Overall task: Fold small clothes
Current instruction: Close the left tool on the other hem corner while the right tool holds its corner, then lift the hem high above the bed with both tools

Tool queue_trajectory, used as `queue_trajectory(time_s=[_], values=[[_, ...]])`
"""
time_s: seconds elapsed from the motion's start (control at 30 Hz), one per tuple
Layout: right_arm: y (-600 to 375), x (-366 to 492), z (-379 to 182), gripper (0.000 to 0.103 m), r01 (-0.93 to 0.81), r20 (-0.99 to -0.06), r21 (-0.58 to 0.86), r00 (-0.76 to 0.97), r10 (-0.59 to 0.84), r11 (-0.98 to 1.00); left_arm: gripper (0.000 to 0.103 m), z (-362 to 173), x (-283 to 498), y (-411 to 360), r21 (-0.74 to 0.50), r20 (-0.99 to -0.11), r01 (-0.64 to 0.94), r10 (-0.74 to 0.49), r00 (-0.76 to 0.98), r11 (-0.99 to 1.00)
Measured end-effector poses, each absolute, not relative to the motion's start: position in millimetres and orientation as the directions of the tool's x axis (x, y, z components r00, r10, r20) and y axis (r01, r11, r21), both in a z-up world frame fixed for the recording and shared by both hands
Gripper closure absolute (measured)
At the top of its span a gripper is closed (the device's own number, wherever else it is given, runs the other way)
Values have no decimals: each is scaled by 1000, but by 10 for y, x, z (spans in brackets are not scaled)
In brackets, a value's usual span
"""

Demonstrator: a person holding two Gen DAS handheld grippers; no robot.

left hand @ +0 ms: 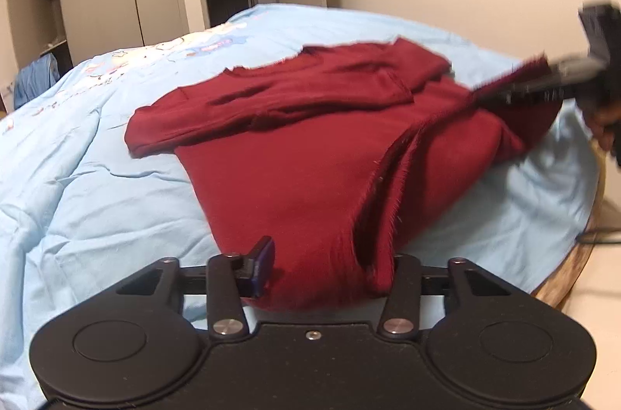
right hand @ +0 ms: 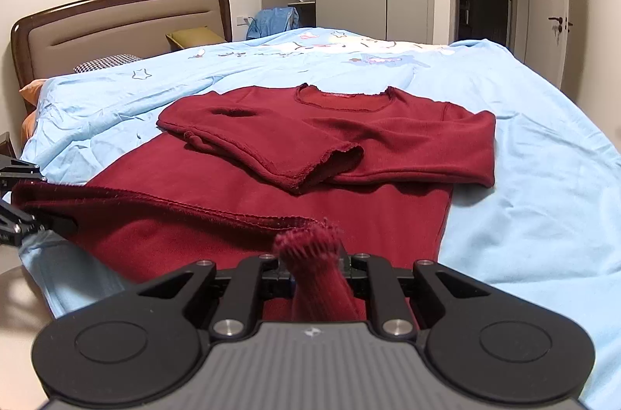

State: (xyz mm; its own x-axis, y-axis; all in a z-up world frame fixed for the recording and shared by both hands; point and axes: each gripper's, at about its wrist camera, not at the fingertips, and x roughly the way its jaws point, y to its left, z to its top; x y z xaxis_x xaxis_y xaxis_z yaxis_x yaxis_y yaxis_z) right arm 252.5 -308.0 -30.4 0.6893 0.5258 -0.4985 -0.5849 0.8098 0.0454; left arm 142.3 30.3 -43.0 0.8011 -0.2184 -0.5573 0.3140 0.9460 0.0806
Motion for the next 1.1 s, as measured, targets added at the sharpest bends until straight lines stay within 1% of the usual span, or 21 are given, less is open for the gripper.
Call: queue_trajectory(time_s=[0.03,0.1,0.17,0.2,0.23,0.27,0.3,0.37,0.43,0.5,0.53,0.6,0.63,0.7,0.73,0.93,1.1], values=[[-3085,2528,-313,85,-585,-499,49,688,527,810,65,-414,1422,316,74,-542,319,-231,808,945],[-3103,2530,-322,82,-581,-502,61,685,528,811,67,-368,1430,330,70,-506,327,-249,826,943],[-3149,2520,-325,71,-578,-497,81,683,535,812,76,-327,1487,349,44,-483,333,-271,833,942],[-3174,2513,-327,67,-575,-492,94,683,540,813,79,-309,1540,365,22,-477,330,-280,833,944],[-3210,2502,-327,61,-571,-486,106,685,543,814,85,-294,1606,374,-3,-473,325,-288,832,946],[-3244,2486,-323,56,-565,-480,118,687,546,816,89,-276,1666,389,-28,-470,318,-293,833,948],[-3286,2466,-320,53,-563,-472,132,688,551,816,89,-259,1725,415,-56,-467,306,-295,834,951],[-3375,2414,-308,43,-559,-452,160,691,564,813,93,-235,1843,443,-112,-464,283,-302,832,952],[-3453,2340,-291,41,-558,-433,172,698,571,812,95,-211,1898,462,-152,-462,268,-308,831,951],[-3495,2250,-278,41,-561,-423,155,707,568,813,96,-185,1900,468,-170,-456,263,-313,833,950],[-3503,2203,-273,43,-561,-420,136,714,560,817,96,-173,1892,464,-171,-453,263,-313,835,949],[-3485,2091,-245,64,-546,-405,78,747,527,834,97,-152,1847,459,-173,-443,261,-312,841,950],[-3479,2039,-226,86,-538,-391,51,765,512,842,97,-138,1815,464,-175,-432,257,-309,847,950],[-3461,1942,-166,90,-517,-356,14,797,488,856,98,-94,1719,477,-172,-394,235,-286,873,957],[-3467,1898,-124,95,-512,-327,10,810,487,859,98,-62,1668,483,-170,-369,226,-274,888,959],[-3541,1631,304,96,-500,-132,31,856,500,865,99,295,1306,525,-166,-165,214,-241,956,963],[-3577,1373,622,96,-517,13,22,856,517,856,99,597,1058,563,-185,-41,215,-226,973,959]])
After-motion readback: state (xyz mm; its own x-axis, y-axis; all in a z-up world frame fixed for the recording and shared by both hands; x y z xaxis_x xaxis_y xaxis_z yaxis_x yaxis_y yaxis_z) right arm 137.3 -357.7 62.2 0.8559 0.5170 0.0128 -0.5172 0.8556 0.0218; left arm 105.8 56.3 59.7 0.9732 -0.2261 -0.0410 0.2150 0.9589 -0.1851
